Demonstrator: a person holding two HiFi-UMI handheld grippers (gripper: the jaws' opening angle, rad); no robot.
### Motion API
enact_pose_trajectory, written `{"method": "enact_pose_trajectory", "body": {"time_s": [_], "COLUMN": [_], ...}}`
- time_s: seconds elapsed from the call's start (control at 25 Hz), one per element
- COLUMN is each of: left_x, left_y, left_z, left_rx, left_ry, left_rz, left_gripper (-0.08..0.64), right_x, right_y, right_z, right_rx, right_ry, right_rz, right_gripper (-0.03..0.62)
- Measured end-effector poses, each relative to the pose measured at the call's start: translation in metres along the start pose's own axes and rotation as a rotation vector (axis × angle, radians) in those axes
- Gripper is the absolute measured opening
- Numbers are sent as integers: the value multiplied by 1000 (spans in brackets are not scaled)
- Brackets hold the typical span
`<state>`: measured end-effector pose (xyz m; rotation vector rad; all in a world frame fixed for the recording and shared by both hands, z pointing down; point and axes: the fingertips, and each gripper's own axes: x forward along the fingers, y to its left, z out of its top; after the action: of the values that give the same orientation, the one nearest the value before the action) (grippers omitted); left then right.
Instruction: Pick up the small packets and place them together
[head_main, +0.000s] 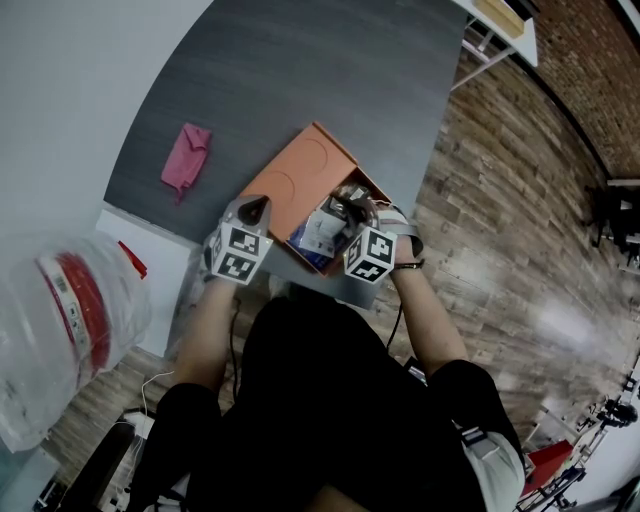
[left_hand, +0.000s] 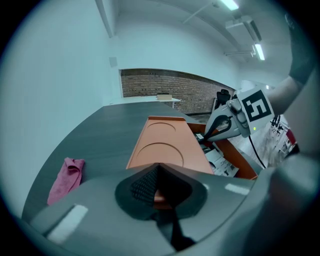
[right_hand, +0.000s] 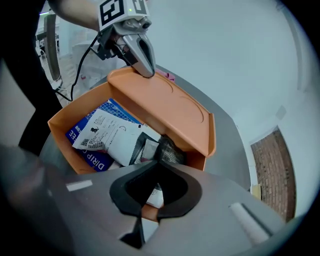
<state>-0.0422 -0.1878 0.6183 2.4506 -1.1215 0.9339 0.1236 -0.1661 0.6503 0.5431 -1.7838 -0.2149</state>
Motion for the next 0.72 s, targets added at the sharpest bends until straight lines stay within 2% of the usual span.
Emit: {"method": "enact_pose_trajectory", "body": {"time_s": [0.72], "left_x": [-2], "left_y": [5], "left_z": [2], "left_rx": [15], "left_ry": [6], "left_rz": [-26], "left_gripper": [0], "right_x": [-48], "right_y": [-2], "right_z": [11], "right_rx": [77], "right_ry": [-58], "right_rz": [-128], "right_gripper": [3]}}
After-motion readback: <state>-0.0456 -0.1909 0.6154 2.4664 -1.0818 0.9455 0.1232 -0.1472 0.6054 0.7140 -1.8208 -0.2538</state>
